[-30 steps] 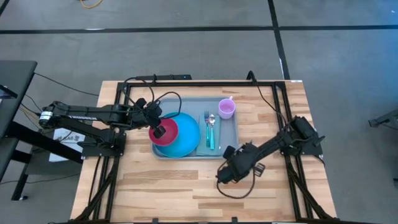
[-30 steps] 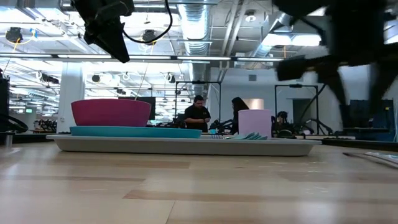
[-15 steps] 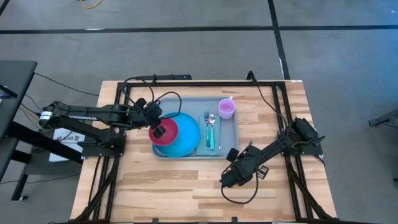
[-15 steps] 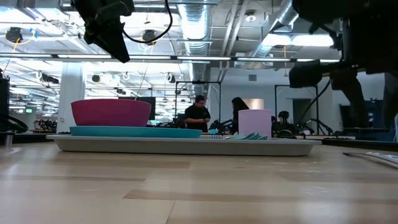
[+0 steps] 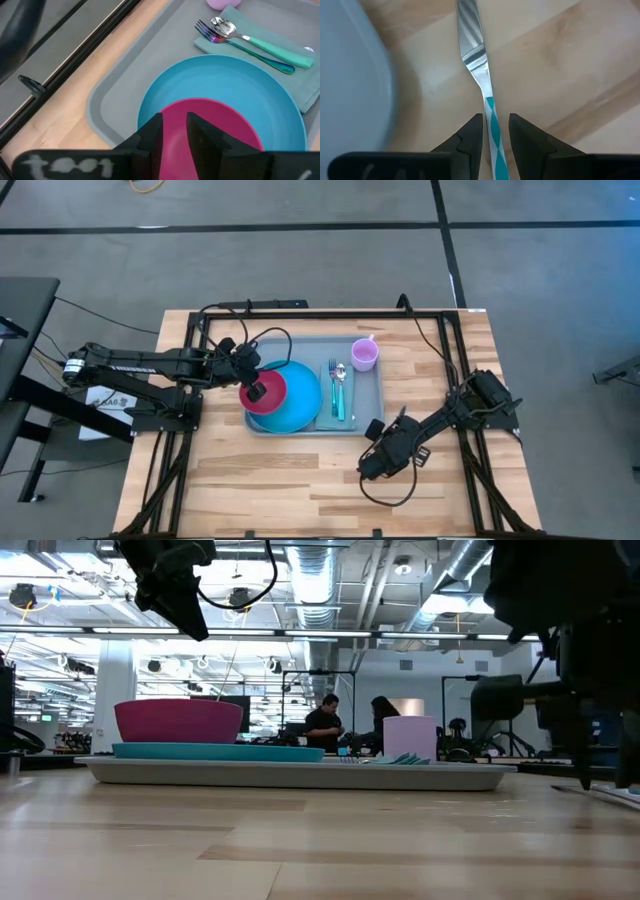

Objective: Set up tray
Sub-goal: Put the blue patterned knife on the napkin to the right of the blue spoon

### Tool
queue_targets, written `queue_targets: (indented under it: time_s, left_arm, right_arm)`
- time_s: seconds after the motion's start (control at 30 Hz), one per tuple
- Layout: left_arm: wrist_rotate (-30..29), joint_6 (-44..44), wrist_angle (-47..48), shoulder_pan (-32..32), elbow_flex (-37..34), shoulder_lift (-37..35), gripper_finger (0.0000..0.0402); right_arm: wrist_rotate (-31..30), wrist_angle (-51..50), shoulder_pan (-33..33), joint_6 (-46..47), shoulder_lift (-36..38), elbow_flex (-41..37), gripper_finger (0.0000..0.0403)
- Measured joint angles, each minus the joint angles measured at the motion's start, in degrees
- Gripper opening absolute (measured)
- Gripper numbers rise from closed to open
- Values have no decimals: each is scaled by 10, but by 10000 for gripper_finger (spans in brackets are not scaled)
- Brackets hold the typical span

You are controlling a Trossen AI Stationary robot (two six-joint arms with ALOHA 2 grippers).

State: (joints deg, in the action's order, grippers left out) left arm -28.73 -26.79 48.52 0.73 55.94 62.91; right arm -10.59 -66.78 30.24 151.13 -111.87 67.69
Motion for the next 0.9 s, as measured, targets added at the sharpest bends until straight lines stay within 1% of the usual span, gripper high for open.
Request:
queue_targets:
  time_s: [0.23,0.43,0.57,0.77,0.9]
  left_arm:
    - [0,0,0,0,0,0,77]
    - [0,0,0,0,0,0,77]
    - [0,0,0,0,0,0,77]
    - [0,0,0,0,0,0,77]
    - [0,0,0,0,0,0,77]
  right_arm:
    - [-2,37,-4,-6,3,-26,87]
    - [0,37,-11,-64,2,-27,87]
    - [1,40,-11,-50,2,-27,87]
    - [18,37,-23,-66,2,-27,87]
    - [11,34,-23,-68,1,-27,87]
